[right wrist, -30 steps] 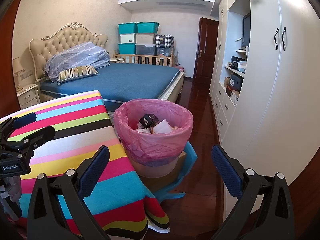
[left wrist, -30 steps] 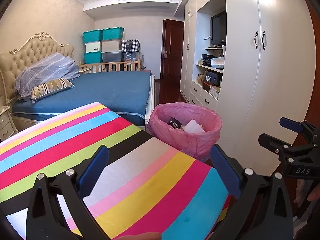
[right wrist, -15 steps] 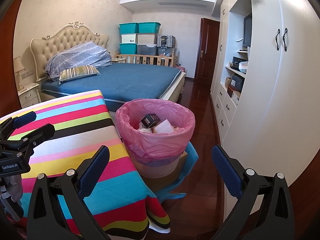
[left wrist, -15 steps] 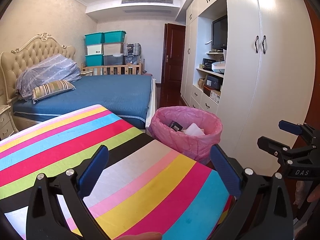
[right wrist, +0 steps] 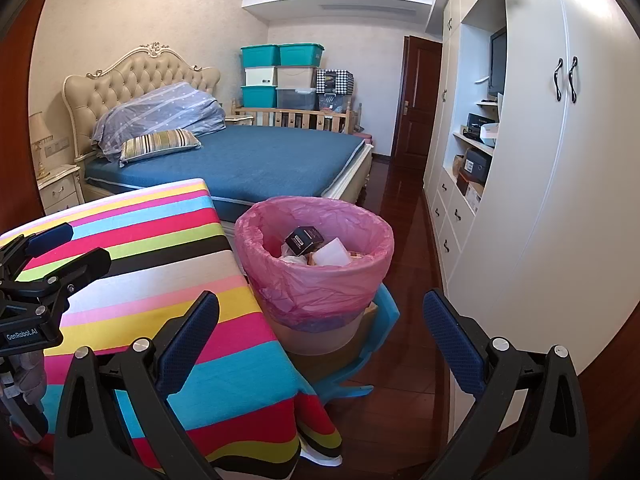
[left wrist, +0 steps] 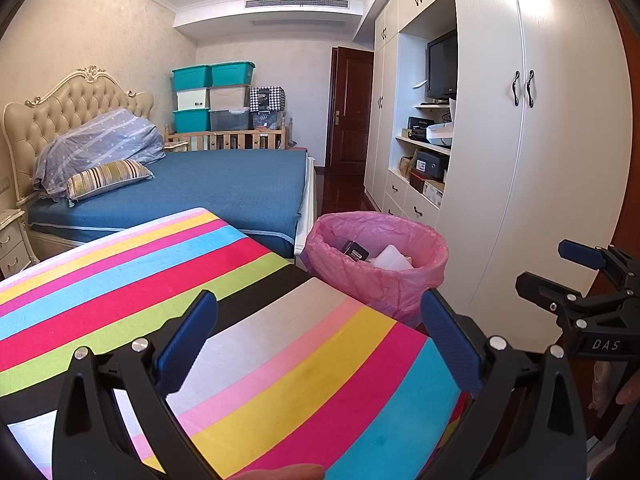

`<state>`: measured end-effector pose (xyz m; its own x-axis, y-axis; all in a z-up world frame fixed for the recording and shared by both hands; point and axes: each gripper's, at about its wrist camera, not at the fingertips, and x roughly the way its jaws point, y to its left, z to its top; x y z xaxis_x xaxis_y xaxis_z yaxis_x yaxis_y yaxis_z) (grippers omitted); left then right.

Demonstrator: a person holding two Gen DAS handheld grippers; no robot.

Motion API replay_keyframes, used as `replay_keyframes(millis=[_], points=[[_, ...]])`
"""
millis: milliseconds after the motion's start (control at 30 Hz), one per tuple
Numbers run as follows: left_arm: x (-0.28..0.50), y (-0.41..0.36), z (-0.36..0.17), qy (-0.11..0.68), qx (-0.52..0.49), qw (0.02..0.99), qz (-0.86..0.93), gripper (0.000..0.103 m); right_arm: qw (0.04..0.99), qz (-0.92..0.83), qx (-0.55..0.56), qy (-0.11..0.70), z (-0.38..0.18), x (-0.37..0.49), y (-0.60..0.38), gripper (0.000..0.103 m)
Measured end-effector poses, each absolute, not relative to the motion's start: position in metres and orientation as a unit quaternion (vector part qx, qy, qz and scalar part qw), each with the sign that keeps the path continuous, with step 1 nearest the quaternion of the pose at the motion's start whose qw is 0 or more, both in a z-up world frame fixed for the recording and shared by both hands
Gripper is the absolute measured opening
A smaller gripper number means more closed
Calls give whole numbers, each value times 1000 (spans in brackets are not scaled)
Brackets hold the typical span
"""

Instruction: Collect trash

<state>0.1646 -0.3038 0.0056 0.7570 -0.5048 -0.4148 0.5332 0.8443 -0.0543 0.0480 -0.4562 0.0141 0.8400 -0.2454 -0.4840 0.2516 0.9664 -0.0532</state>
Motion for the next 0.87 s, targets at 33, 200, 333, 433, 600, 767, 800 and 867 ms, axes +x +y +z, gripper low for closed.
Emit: replay_keyframes(millis=[33, 200, 333, 433, 600, 767, 800, 867], points=[[165, -303, 5, 212, 34, 937, -277, 98, 959, -129, 6, 252, 14, 48, -456, 96], [164, -302, 2, 212, 35, 938, -273, 98, 959, -130, 6, 252, 14, 48, -456, 96], [163, -302, 2, 211, 37, 939, -269, 98, 959, -129, 7, 252, 14, 48, -455, 96], [161, -302, 2, 208, 42, 941, -264, 98, 959, -130, 6, 252, 14, 48, -456, 96], [157, -301, 3, 201, 51, 944, -258, 98, 959, -130, 6, 253, 14, 48, -455, 96], [167, -285, 5, 235, 43, 934, -267, 98, 959, -120, 4, 257, 9, 52, -448, 96], [169, -279, 4, 241, 44, 934, -260, 98, 959, -112, 4, 259, 7, 54, -442, 96], [177, -257, 2, 259, 51, 935, -238, 98, 959, -97, 2, 267, 3, 61, -431, 96]])
